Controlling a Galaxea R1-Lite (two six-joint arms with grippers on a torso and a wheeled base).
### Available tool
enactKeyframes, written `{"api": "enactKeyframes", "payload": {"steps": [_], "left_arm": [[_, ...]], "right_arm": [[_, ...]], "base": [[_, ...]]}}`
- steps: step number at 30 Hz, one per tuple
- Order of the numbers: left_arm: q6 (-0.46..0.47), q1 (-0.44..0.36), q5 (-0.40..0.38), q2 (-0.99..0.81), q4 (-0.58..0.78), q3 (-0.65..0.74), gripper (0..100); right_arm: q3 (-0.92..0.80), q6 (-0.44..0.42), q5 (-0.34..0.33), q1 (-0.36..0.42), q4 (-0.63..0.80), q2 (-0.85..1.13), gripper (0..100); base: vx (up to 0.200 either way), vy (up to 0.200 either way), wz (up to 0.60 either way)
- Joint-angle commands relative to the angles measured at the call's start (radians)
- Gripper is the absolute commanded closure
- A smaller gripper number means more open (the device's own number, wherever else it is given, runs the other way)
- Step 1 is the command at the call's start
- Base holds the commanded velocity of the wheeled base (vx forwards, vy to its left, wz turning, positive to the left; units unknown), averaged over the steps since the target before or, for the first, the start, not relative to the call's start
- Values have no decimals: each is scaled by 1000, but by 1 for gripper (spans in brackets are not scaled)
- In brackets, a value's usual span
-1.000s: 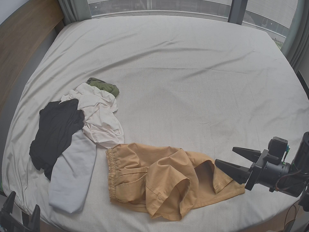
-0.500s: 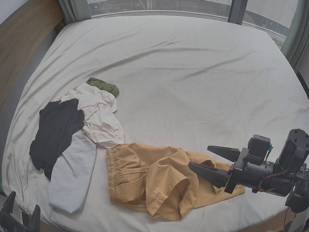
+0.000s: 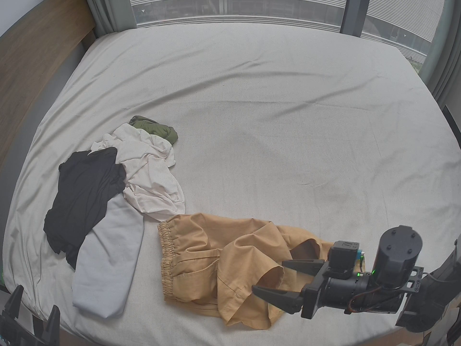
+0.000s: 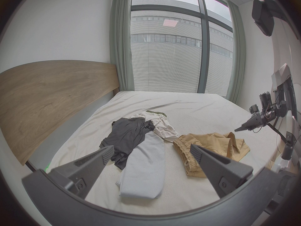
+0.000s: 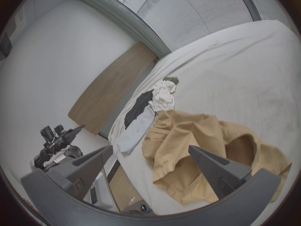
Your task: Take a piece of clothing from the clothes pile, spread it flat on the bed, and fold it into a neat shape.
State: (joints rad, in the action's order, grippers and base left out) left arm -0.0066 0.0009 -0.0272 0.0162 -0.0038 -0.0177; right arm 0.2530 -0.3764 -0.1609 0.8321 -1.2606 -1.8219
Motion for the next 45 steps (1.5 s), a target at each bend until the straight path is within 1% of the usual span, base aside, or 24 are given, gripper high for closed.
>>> {"api": "enactKeyframes", "payload": {"steps": [1,6,14,36,37,45], "left_arm": [[-1,1,0,-16,-1,18,0],[-1,1,1,-16,-1,18,0],[-3,1,0,-16,-1,18,0],[-4,1,0,-16,-1,18,0],[-4,1,1,-16,-1,18,0],[-6,1,1,-16,-1,18,0]], "right_arm": [[2,-1,-2,4,0,-74,0],[14,-1,1,2,-6,-148,0],[37,8,1,-4,-77,-255,0],[157,7,3,-8,-85,-373,0],[158,5,3,-8,-88,-375,100],[154,-7,3,-10,-95,-370,100]], "base": [[0,0,0],[0,0,0],[0,0,0],[0,0,0],[0,0,0],[0,0,0]]}}
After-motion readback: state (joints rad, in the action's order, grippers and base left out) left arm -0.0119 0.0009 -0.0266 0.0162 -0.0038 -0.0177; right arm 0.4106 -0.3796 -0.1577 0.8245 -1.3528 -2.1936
